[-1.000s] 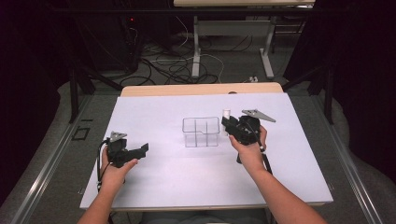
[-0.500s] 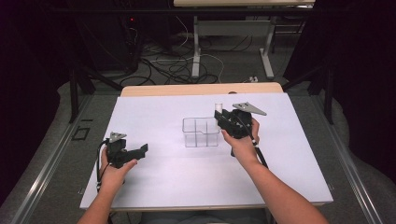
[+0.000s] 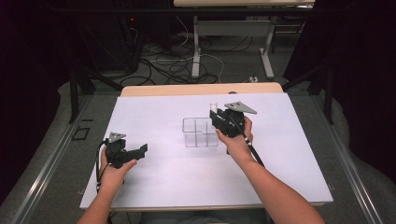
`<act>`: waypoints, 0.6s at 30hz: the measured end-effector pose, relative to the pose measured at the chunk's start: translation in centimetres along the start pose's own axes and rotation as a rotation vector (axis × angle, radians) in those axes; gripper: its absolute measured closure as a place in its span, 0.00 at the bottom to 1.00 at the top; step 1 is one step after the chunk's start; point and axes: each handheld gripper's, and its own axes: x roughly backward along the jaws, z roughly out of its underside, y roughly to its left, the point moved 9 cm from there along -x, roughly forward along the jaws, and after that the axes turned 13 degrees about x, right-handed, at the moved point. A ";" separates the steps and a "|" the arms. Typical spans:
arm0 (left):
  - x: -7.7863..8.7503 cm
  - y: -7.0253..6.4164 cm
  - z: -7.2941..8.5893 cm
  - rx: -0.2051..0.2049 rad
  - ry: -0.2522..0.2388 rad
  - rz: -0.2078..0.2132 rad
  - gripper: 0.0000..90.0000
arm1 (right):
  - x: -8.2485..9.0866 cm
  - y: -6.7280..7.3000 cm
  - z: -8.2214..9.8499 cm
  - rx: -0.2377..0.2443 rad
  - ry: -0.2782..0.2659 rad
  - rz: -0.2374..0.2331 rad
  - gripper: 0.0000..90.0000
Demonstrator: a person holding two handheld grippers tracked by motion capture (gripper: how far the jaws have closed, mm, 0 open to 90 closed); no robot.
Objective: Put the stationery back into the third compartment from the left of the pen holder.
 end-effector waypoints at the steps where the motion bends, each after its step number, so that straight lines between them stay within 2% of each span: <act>1: 0.0 0.0 0.0 0.000 0.001 0.000 0.06 | -0.1 0.1 0.0 0.008 -0.005 0.008 0.73; 4: 0.0 0.0 0.0 -0.001 0.001 0.001 0.06 | -0.6 0.3 0.3 0.044 -0.004 0.012 0.73; 18: 0.1 0.2 0.0 0.009 -0.010 -0.002 0.06 | -1.4 0.6 1.6 0.055 0.017 0.021 0.73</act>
